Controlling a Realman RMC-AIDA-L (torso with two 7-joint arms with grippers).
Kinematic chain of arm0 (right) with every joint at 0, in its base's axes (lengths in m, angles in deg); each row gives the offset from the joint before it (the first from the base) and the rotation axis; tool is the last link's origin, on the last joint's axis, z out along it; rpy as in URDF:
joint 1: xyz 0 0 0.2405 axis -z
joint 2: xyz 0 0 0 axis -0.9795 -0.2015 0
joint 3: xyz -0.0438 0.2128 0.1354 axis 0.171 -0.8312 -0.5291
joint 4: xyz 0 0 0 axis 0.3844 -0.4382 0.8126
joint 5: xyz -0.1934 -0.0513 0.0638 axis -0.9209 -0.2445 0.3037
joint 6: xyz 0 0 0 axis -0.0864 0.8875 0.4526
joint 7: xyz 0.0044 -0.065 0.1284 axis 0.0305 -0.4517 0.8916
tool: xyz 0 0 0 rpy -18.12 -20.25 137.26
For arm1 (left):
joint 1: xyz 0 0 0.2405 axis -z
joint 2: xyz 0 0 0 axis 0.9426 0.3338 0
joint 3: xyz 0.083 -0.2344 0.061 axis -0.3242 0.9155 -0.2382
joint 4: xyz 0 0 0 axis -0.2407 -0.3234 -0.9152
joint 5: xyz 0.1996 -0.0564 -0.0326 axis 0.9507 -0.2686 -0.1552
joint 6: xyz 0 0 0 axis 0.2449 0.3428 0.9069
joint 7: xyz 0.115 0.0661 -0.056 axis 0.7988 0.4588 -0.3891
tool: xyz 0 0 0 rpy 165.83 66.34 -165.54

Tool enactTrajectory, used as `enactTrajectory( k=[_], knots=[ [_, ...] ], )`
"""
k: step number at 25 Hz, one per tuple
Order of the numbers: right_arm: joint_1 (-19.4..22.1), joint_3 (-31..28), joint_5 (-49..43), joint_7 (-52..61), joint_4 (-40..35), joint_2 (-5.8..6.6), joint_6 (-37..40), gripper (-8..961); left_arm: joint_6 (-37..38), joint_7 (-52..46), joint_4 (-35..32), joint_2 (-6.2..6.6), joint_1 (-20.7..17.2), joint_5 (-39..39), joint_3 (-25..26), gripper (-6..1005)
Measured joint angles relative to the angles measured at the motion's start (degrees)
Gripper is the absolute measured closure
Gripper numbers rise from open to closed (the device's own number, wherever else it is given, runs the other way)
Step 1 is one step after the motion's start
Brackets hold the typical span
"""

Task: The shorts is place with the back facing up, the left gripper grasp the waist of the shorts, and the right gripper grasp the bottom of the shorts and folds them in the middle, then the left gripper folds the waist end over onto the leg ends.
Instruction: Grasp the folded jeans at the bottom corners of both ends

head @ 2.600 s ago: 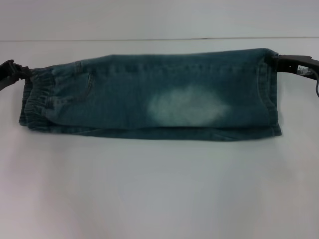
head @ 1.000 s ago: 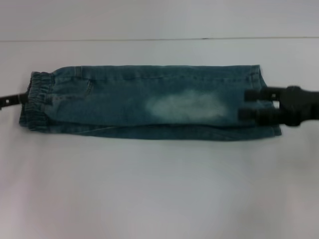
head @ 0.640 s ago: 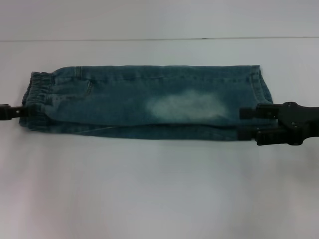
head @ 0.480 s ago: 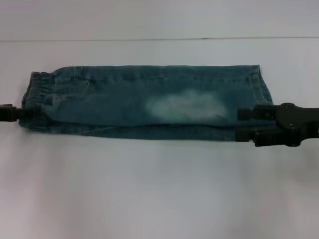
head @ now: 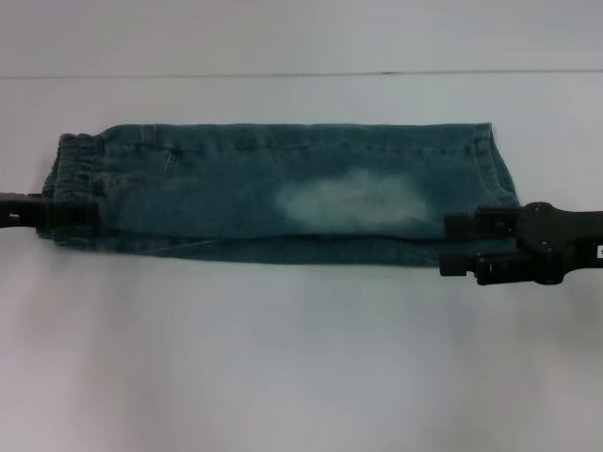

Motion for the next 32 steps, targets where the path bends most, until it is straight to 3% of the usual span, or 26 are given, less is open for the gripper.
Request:
enactTrajectory(
  k=[12,23,29,32],
  knots=[
    [0.4,0.0,-0.4,0.0,0.7,-0.35,-2.3,69,3.5,0.2,-4.3,-0.58,-1.0,-0.6,-1.2,164],
    [0.4,0.0,-0.7,-0.2,0.8,-0.56,-3.7,72,5.0,0.5,-4.8,-0.95,-1.0,-0.7,-1.5,632],
    [0.3,0.1,-0.7,-0.3,1.4,-0.61,-4.3,74,7.6,0.5,-6.4,-1.04,-0.8,-0.7,-1.4,837],
    [0.1,0.1,-0.8,-0.4,1.5,-0.61,-4.7,75,10.0,0.5,-8.3,-1.21,-1.0,-0.7,-1.3,855]
  ],
)
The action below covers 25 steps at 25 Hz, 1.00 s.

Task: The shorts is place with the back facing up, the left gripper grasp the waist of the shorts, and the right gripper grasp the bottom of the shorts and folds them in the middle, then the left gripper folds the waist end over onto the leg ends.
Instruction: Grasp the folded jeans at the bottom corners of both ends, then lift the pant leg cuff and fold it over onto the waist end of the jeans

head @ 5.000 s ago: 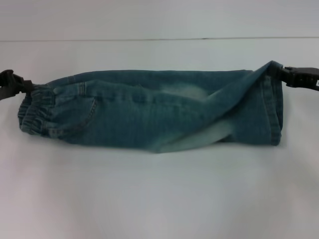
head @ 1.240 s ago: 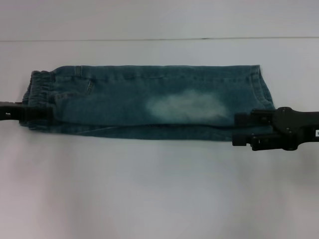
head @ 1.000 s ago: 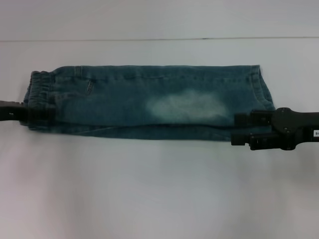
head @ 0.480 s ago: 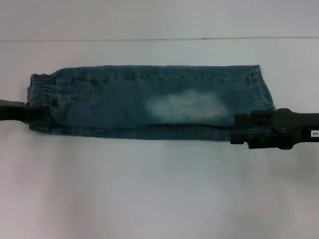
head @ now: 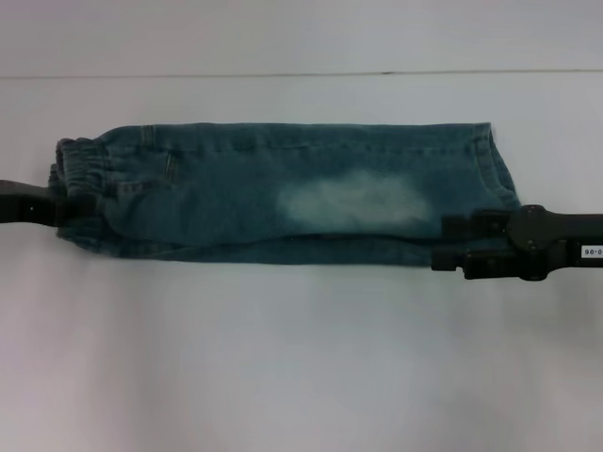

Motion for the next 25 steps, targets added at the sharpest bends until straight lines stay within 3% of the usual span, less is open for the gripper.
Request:
enactTrajectory(
  k=[5,10,12,15,18,20,25],
  knots=[
    [-0.5,0.6,0.0,-0.2,0.0,-0.66,-2.3,91,6.6,-0.6,-3.8,-0.09,0.5,-0.7,0.1,885],
    [-1.4,0.1,2.1,-4.1,1.6,-3.91,-11.9,164,11.3,-2.1,-6.6,-0.1,2.5,-1.0,0.1,897],
    [-2.5,0.1,6.8,-9.4,6.3,-4.73,-19.7,194,13.2,-3.2,-7.4,-0.02,5.0,-1.6,0.1,898],
    [-5.4,0.0,16.8,-22.5,17.2,-4.9,-31.6,238,13.7,-4.1,-7.4,0.15,8.3,-3.7,0.1,898],
    [-9.1,-0.2,28.4,-39.4,27.9,-5.44,-41.1,480,13.3,-5.2,-7.1,0.07,11.0,-5.1,0.1,898],
    [-12.5,-0.4,37.7,-53.1,35.5,-5.83,-45.3,565,12.7,-6.4,-6.9,-0.1,12.7,-6.7,0.1,898],
    [-15.5,-2.0,42.6,-62.1,40.6,-6.04,-47.6,769,12.1,-7.1,-5.9,-0.26,15.7,-11.9,-0.3,899]
  ],
)
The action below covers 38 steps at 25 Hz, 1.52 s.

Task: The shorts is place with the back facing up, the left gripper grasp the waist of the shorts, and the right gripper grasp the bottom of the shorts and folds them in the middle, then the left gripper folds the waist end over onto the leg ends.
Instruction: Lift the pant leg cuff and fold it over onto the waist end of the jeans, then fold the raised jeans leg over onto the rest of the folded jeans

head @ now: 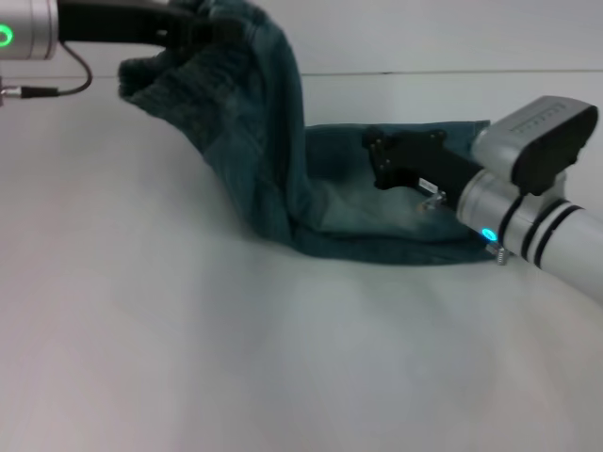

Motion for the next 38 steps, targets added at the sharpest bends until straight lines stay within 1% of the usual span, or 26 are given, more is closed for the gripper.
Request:
enactTrajectory(
  k=[4,8,10,13,16,21,25,29,32,36,38],
  knots=[
    [-2.8,-0.4,-0.1,-1.3,2.4,-0.35,-1.9,924,0.2,0.0,0.7,0.19,1.3,-1.8,0.0,899],
    [-6.2,-0.4,-0.4,-2.7,6.6,-0.47,-3.2,945,1.2,0.0,0.8,0.23,1.6,-3.6,-0.1,900],
    [-7.8,-1.6,-1.9,-3.6,8.9,-0.47,-3.8,950,1.8,0.2,1.0,0.21,1.7,-4.7,-0.2,900],
    [-9.4,-6.2,-7.4,-4.2,11.4,-0.46,-4.7,949,2.6,0.4,1.2,0.13,1.6,-5.6,-0.3,900],
    [-9.9,-13.1,-17.0,-4.2,13.4,-0.46,-6.0,947,3.0,0.5,1.2,0.05,1.6,-5.7,-0.3,900],
    [-10.0,-25.5,-33.2,-4.0,16.4,-0.46,-9.6,946,3.0,0.6,1.4,0.0,1.4,-5.8,-0.3,901],
    [-9.9,-33.0,-42.7,-3.9,18.8,-0.46,-12.6,946,3.1,0.9,1.6,-0.02,1.1,-5.8,-0.3,900],
    [-9.5,-34.7,-45.3,-3.9,19.4,-0.45,-14.4,947,3.1,1.1,2.0,-0.01,0.7,-5.8,-0.3,900],
    [-8.1,-34.8,-46.0,-3.7,19.3,-0.12,-15.2,947,3.1,1.6,3.6,0.23,0.6,-5.8,-0.3,900],
    [-4.3,-34.9,-48.2,-1.3,18.2,0.68,-14.5,947,3.0,2.8,5.7,0.43,0.4,-5.8,-0.3,900],
    [-1.9,-35.6,-49.3,-0.2,15.8,0.64,-12.7,947,3.0,3.5,6.3,0.14,0.3,-5.8,-0.3,901]
  ],
)
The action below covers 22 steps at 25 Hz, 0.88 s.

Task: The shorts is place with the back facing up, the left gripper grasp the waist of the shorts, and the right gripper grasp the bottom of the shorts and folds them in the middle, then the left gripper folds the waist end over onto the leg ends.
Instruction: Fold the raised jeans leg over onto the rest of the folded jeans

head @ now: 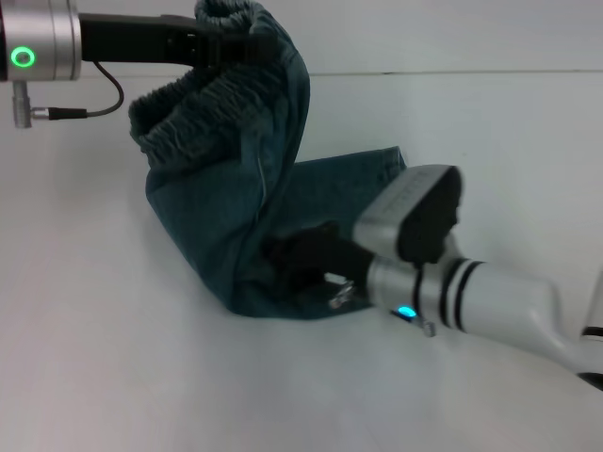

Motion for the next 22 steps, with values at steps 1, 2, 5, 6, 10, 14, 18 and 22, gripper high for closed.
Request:
enactTrajectory(
  k=[1,2,5,6,10,14,18,22],
  knots=[
    [1.4,-0.6,-0.1,0.2,-1.5,-0.06,1.3,947,0.0,0.1,0.2,-0.08,0.0,0.0,0.0,901],
    [2.6,-1.4,-0.1,0.2,-2.7,-0.08,2.9,946,-0.1,0.5,0.6,-0.22,0.0,0.0,-0.1,901],
    [6.2,-5.0,0.0,0.2,-5.7,0.12,9.3,946,-0.5,1.1,2.0,-0.35,0.4,0.0,-0.6,901],
    [7.2,-6.6,0.0,0.3,-6.7,0.2,11.2,946,-0.5,1.3,2.4,-0.43,0.5,0.0,-0.8,901],
    [11.1,-16.6,1.3,0.7,-11.4,0.35,19.1,947,-0.6,2.5,4.6,-0.93,1.5,0.0,-1.7,901],
    [12.9,-23.2,7.4,0.7,-14.4,0.53,24.0,946,-1.6,3.6,7.0,-2.41,2.7,0.0,-3.9,899],
    [13.4,-24.4,14.6,0.7,-16.9,0.56,25.8,946,-4.3,3.7,7.9,-3.58,3.3,0.0,-7.4,894],
    [14.0,-24.5,18.6,0.8,-17.5,0.68,26.6,946,-10.8,3.7,10.2,-5.19,4.0,0.0,-12.6,889]
  ],
)
